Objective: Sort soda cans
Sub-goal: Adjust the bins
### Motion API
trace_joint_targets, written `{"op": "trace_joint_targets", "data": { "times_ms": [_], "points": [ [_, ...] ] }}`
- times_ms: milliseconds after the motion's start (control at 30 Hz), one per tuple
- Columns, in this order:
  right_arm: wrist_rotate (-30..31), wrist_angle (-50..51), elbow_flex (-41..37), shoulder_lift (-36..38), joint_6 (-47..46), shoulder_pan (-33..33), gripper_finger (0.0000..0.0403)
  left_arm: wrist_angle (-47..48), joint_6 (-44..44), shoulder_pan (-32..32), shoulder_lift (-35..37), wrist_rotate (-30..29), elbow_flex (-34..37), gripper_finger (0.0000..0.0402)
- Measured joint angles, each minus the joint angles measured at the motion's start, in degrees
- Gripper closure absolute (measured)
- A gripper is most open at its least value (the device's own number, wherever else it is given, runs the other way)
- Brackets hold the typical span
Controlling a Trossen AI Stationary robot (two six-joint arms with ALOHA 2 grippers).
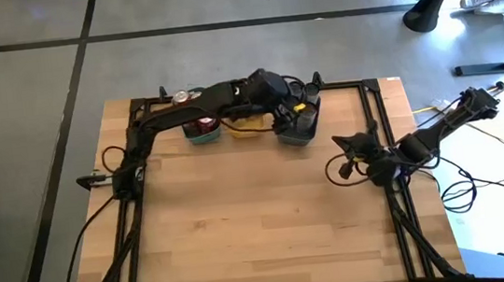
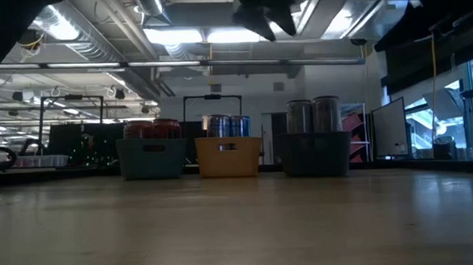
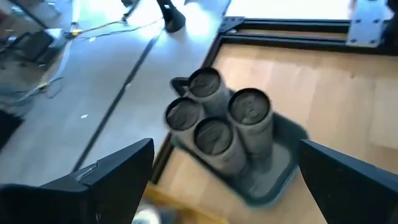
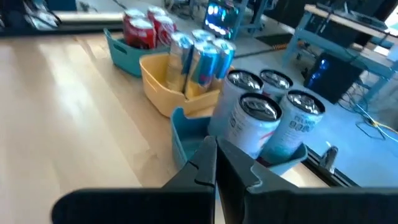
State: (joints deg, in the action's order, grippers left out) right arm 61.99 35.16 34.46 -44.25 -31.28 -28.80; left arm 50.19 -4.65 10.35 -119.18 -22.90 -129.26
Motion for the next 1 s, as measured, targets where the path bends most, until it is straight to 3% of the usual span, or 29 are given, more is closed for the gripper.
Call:
{"op": "trace_joint_targets", "data": {
  "times_ms": [200, 367, 533, 667, 800, 1000],
  "points": [
    [-4.53, 5.53, 0.00, -2.52, 0.00, 9.42, 0.0398, 2.24, 1.93, -1.74, 6.42, -4.28, 7.98, 0.0021],
    [-11.90, 8.02, -0.23, -5.80, 2.08, 20.06, 0.0398, 1.56, 5.99, -3.05, 16.31, -5.31, 24.06, 0.0021],
    [-20.81, -1.41, -3.72, -9.41, 10.86, 29.35, 0.0398, -5.08, 10.76, -3.76, 29.26, -7.65, 43.13, 0.0021],
    [-24.14, -6.67, -7.38, -11.54, 14.28, 35.80, 0.0398, -7.55, 14.92, -3.76, 38.77, -7.79, 55.72, 0.0021],
    [-24.63, -11.79, -9.94, -13.02, 17.60, 41.27, 0.0398, -6.30, 20.56, -3.74, 45.87, -7.75, 65.24, 0.0021],
    [-30.60, -21.56, -12.31, -15.88, 22.97, 49.01, 0.0398, 0.56, 33.66, -3.74, 53.13, -7.73, 74.20, 0.0021]
  ]
}}
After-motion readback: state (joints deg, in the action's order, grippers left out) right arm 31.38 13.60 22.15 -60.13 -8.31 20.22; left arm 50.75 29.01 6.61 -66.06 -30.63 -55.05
